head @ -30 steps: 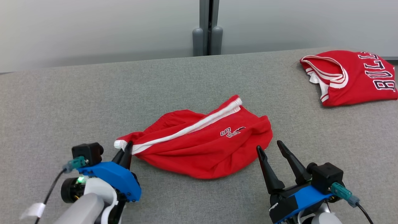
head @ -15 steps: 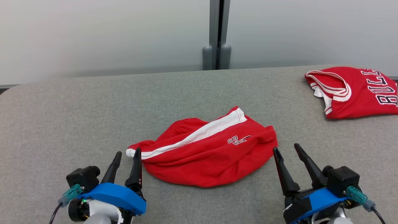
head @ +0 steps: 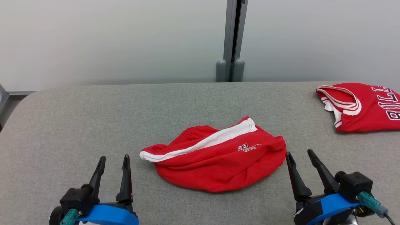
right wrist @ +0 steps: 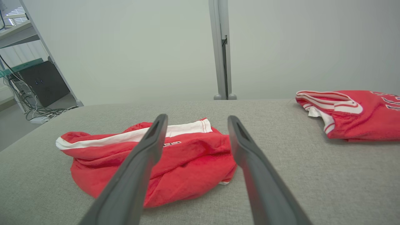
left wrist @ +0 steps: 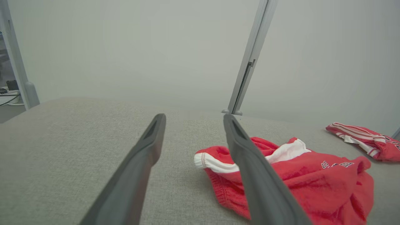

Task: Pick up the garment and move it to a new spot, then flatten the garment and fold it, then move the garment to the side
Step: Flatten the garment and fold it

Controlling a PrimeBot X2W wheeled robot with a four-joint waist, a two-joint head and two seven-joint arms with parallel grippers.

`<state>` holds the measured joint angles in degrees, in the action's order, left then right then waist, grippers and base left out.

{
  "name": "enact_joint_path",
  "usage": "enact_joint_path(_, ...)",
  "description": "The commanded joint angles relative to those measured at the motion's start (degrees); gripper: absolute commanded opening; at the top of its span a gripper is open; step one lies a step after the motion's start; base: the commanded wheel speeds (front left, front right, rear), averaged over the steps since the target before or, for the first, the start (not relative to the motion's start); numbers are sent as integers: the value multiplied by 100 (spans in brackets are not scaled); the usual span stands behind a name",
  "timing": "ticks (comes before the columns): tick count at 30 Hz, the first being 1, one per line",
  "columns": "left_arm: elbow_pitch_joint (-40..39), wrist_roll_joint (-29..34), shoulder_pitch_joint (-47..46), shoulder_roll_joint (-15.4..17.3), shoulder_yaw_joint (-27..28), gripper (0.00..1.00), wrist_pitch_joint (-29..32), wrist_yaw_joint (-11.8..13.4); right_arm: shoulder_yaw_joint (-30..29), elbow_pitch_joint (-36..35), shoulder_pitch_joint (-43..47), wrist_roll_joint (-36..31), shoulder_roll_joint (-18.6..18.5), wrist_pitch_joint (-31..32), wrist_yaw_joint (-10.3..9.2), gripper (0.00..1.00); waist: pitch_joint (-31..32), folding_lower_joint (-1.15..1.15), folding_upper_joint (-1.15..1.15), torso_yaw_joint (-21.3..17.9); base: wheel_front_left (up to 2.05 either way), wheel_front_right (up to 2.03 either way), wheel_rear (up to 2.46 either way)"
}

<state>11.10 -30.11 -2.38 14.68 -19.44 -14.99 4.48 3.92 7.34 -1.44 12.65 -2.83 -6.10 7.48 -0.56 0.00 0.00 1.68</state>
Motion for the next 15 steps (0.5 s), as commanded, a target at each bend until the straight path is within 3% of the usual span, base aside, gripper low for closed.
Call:
enact_joint_path(1,13,172,101,5,51,100,-22,-36,-46,-20,87,-21,-13,15,3,100,33,0,0,-3,0,0,0)
enact_joint_path(6,75,580,319,25,200,100,-23,-103,-200,4,171,-17,-12,15,3,100,100,0,0,18,0,0,0)
enact_joint_path(15,253,694,562,-66,560,100,-23,-251,-329,73,281,65,-13,23,3,100,180,0,0,-27,0,0,0)
